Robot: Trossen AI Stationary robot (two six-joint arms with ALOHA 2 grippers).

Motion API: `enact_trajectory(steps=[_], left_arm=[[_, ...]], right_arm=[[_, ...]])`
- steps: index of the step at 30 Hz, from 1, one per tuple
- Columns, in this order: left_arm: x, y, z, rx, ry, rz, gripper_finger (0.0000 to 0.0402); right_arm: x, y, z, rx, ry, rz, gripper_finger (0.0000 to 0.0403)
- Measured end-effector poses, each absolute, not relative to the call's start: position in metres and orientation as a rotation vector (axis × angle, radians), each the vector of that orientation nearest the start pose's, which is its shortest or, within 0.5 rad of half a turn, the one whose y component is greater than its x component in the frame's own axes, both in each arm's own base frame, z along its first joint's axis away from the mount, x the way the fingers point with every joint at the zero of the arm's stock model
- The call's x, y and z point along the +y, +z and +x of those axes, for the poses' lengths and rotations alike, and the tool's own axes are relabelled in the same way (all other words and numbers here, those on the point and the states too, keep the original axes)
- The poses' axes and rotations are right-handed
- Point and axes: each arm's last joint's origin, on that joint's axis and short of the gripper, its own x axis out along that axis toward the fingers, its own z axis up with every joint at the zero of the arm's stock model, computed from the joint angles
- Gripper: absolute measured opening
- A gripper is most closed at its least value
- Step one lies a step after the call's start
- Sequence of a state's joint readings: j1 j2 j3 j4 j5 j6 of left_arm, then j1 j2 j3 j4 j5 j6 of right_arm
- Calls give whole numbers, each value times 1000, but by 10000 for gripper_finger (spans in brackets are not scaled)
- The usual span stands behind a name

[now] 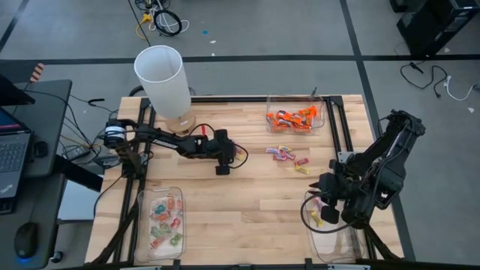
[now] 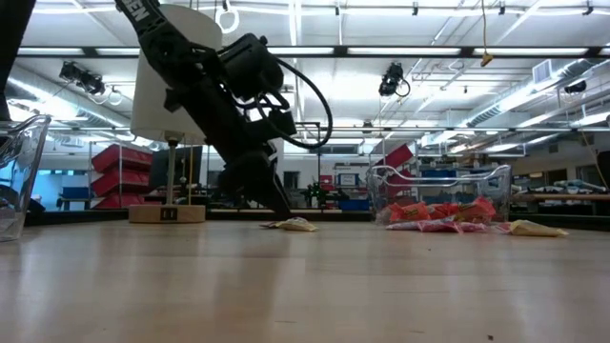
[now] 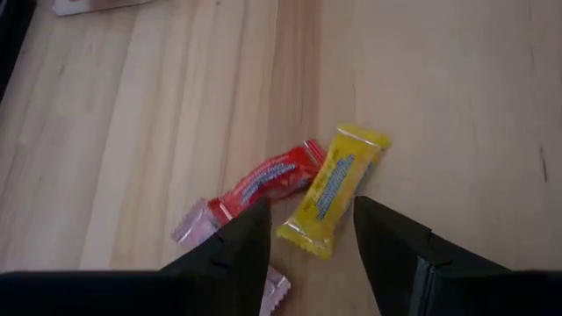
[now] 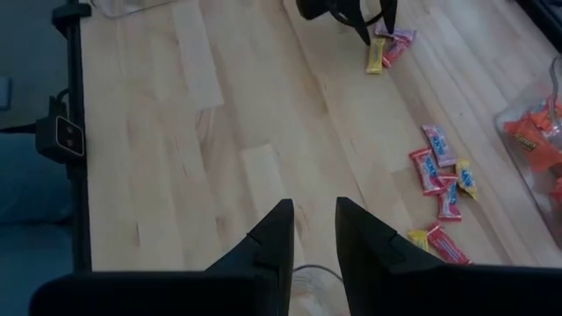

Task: Sort candy
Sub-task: Put the yellow candy into the bottom right transparent bin

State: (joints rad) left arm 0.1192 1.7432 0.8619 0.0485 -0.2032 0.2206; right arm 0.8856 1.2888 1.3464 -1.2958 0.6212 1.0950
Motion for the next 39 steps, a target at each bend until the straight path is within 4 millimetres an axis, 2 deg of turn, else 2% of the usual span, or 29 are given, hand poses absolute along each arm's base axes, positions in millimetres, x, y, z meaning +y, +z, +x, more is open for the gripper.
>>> enact_trajectory(steps=[11, 21, 25, 33, 39], left_arm=[[45, 117, 336, 896, 174, 227, 168], [46, 115, 336, 902, 180, 207, 162], [45, 114, 336, 910, 176, 202, 134], [42, 113, 335, 910, 131, 164, 51], [33, 121, 334, 885, 74, 158, 29]], right_arm=[[158, 344, 151, 856, -272, 154, 73], [157, 344, 151, 853, -274, 152, 73], [157, 344, 151, 841, -281, 148, 73], [157, 345, 152, 810, -289, 106, 73], [152, 346, 156, 762, -315, 17, 73]])
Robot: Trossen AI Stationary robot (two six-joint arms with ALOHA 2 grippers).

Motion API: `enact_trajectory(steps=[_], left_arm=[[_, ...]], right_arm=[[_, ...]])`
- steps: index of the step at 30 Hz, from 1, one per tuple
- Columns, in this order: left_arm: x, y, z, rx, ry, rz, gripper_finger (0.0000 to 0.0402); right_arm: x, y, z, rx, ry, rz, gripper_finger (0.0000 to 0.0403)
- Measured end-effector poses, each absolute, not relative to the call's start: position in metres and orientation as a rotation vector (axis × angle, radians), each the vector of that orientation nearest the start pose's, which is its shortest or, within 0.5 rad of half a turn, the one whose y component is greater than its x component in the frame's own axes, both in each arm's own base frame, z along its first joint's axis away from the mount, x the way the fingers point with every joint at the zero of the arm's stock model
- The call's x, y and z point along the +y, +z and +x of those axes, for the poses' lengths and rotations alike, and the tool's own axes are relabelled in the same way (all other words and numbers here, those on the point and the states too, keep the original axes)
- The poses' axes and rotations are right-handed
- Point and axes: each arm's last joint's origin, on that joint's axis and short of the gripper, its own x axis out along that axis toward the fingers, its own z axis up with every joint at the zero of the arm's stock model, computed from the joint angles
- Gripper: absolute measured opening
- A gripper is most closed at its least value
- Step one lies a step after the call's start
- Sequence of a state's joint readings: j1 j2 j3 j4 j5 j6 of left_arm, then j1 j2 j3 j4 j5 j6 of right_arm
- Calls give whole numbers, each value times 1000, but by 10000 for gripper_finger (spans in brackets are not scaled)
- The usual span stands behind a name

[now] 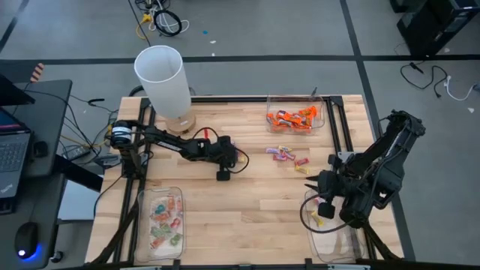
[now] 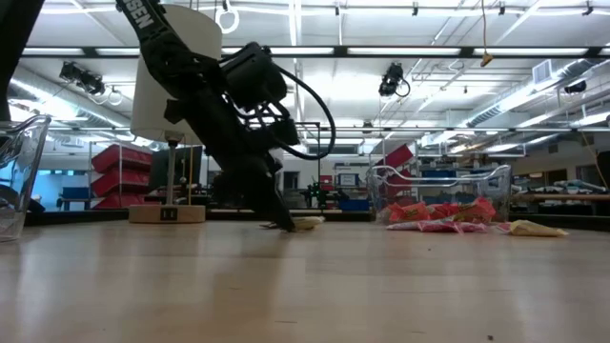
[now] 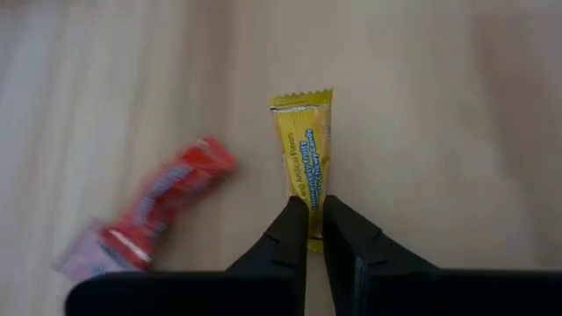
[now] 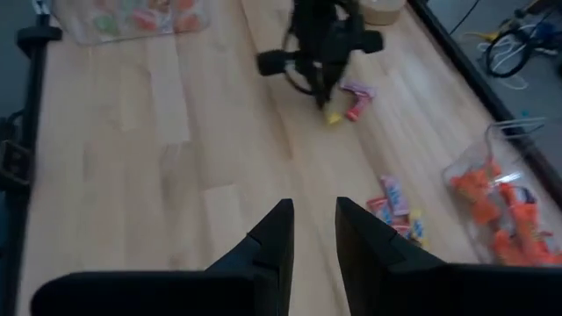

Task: Sort candy
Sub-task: Put the yellow candy into the bottom right transparent bin

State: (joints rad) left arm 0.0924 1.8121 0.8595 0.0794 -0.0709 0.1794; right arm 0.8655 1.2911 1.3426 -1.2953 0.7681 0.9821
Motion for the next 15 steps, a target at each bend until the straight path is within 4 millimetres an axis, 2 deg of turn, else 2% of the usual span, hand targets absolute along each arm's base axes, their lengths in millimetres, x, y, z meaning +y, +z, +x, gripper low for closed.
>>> enact_trajectory(steps=[3, 6, 15], left_arm=[[25, 129, 332, 870, 13, 167, 27], [16, 146, 336, 760, -67, 160, 26], [-3, 177, 348, 424, -411, 83, 26]], right_arm=[[148, 345, 162, 773, -325, -27, 73], [148, 340, 173, 798, -317, -127, 73], [164, 313, 230, 809, -232, -385, 73]])
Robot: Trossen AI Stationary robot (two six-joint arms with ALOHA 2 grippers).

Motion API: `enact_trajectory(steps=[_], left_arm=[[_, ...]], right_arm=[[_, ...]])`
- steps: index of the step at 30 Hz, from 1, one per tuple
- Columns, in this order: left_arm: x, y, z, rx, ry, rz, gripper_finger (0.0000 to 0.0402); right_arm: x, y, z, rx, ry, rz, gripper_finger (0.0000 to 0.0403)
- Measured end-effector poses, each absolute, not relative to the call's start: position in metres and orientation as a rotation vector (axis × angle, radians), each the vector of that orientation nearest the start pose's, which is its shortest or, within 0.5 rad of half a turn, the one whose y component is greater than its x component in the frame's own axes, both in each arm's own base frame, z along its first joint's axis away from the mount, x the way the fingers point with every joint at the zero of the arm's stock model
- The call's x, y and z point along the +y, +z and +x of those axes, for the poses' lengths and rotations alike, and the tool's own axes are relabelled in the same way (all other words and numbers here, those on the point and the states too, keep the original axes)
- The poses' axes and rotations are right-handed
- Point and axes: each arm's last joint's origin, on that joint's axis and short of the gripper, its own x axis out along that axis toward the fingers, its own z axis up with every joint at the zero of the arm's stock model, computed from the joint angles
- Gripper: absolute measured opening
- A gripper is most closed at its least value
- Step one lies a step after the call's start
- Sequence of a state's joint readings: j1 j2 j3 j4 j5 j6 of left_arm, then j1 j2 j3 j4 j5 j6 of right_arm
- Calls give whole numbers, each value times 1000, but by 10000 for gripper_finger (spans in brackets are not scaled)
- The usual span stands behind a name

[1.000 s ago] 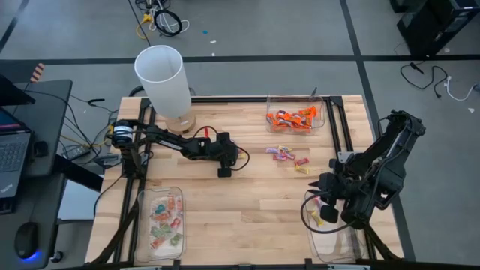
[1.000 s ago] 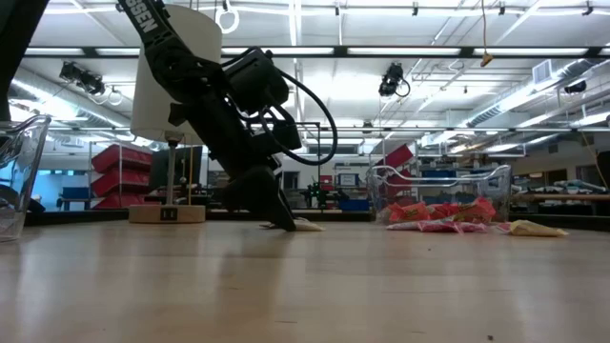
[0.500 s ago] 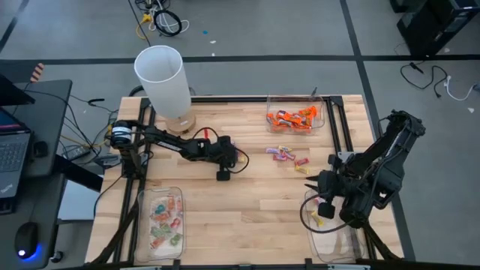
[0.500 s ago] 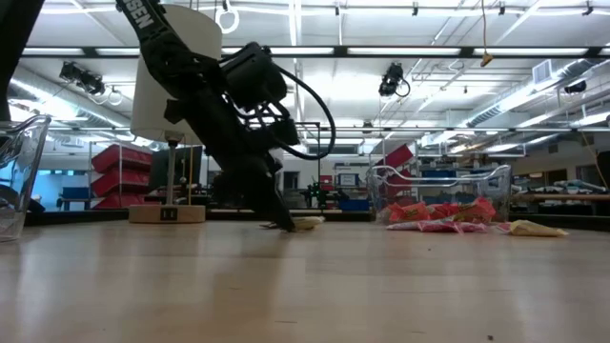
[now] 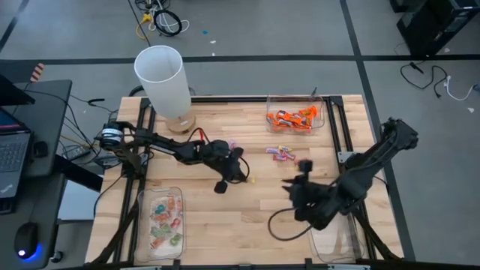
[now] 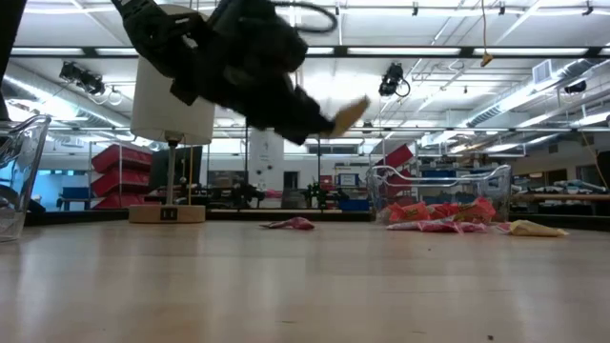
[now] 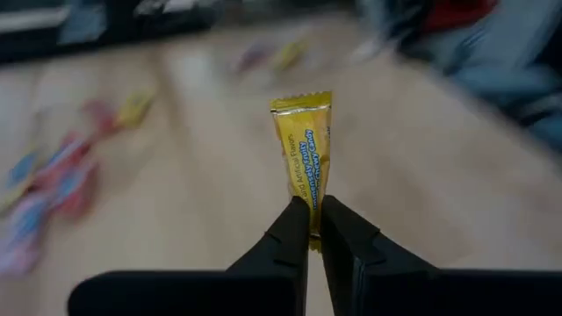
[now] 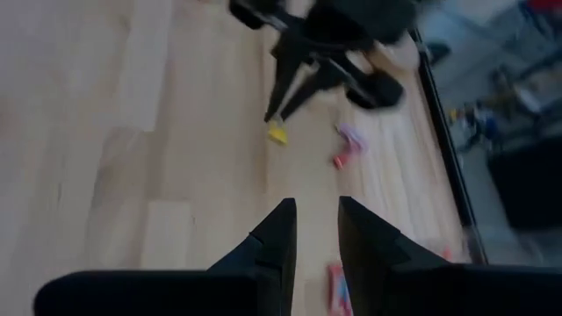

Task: Sort candy
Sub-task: Put the yellow candy into the bottom right transparent bin

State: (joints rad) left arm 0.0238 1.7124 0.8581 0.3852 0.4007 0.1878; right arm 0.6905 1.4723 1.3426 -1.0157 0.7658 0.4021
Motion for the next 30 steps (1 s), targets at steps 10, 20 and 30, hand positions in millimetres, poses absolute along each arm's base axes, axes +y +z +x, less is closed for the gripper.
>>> enact_trajectory(steps=[10, 20, 30], left_arm=[[-7, 190, 352, 297, -551, -57, 26], [-11, 200, 354, 201, -562, -67, 26], [-12, 208, 356, 130, -566, -51, 26]], right_arm=[[163, 297, 283, 782, -64, -409, 86], [144, 297, 297, 794, -22, -381, 133], [135, 299, 303, 782, -39, -385, 157]])
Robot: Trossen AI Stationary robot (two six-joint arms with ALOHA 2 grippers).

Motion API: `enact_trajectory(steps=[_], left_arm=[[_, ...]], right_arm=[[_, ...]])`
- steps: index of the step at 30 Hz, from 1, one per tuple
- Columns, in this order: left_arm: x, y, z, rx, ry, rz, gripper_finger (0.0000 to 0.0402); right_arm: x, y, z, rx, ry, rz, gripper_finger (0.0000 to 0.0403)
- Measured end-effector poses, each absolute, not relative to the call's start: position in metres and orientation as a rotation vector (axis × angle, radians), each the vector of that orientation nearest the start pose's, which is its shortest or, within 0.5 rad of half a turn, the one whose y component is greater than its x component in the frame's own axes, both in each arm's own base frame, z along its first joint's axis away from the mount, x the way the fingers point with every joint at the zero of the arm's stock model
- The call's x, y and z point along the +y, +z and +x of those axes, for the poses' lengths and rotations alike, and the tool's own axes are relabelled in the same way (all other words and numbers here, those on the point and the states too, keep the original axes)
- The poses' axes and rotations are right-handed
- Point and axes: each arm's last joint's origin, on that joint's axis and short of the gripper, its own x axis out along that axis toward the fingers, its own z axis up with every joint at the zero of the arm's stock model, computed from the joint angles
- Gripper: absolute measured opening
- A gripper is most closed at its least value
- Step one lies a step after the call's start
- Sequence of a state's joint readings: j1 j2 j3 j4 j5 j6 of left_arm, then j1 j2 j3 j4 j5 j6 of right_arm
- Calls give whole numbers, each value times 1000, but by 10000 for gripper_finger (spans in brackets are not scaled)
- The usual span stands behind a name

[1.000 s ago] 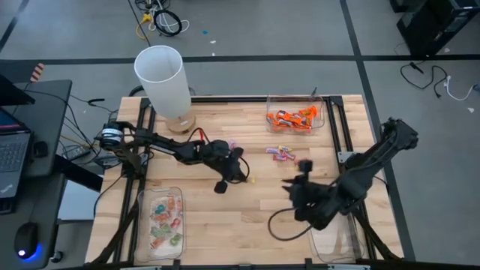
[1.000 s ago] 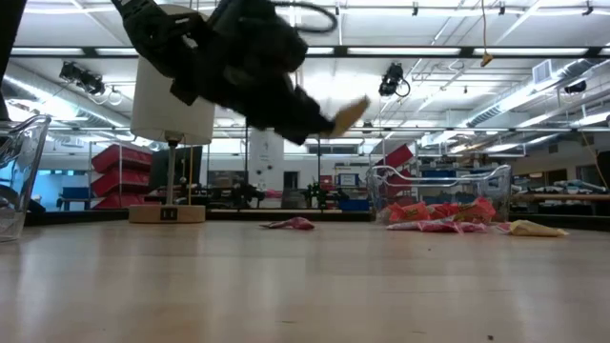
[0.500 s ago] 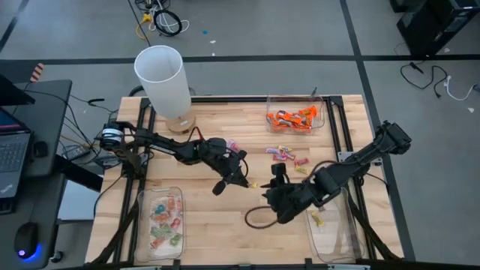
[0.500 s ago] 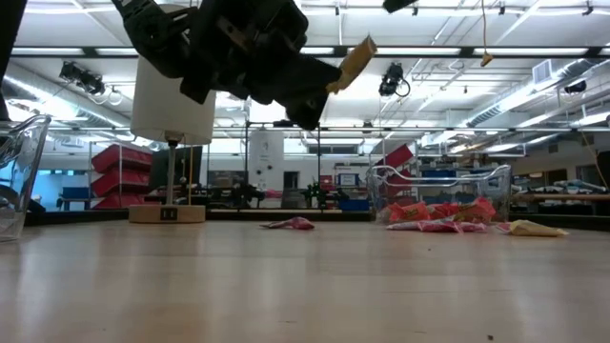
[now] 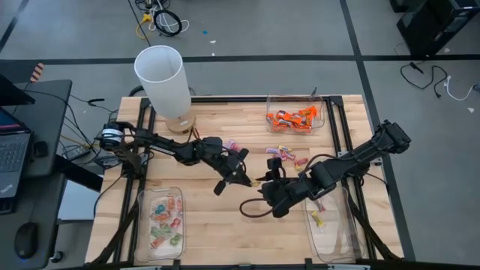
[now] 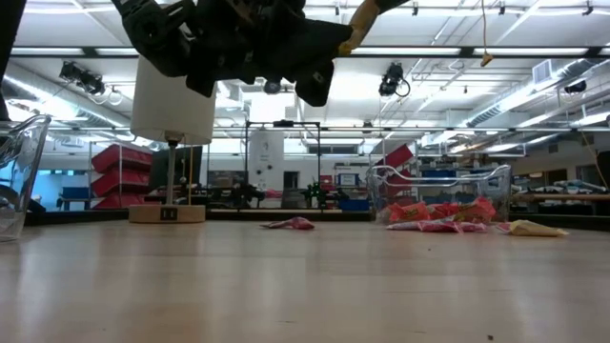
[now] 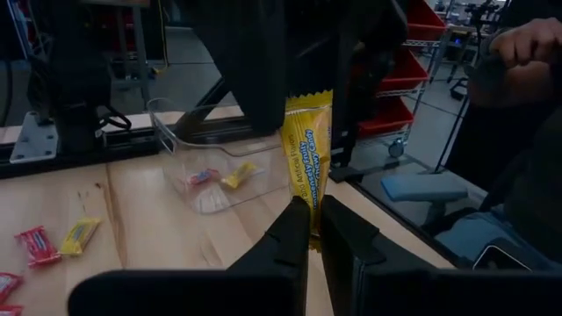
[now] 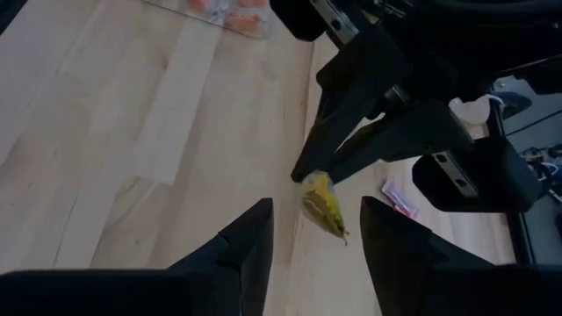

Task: Sort candy
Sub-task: Put the yellow candy into the bottom right transparent bin

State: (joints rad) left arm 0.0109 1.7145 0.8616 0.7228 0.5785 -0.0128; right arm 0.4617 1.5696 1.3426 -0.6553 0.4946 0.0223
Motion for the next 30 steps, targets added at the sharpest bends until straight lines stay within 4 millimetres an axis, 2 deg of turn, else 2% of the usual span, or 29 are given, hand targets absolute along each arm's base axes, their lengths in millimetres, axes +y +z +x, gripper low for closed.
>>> enact_trajectory(steps=[6, 11, 15, 21, 30], left_arm=[[-12, 209, 356, 121, -567, -49, 26], [-12, 209, 356, 118, -567, -47, 26], [-12, 209, 356, 118, -567, -47, 26], [-14, 209, 356, 119, -572, -46, 26], [-14, 208, 355, 124, -573, -41, 40]], right_arm=[[131, 300, 307, 779, 5, -369, 154], [128, 300, 309, 777, 19, -369, 134], [127, 300, 309, 780, 29, -377, 95], [127, 300, 309, 781, 59, -402, 12], [128, 300, 309, 776, 66, -400, 4]])
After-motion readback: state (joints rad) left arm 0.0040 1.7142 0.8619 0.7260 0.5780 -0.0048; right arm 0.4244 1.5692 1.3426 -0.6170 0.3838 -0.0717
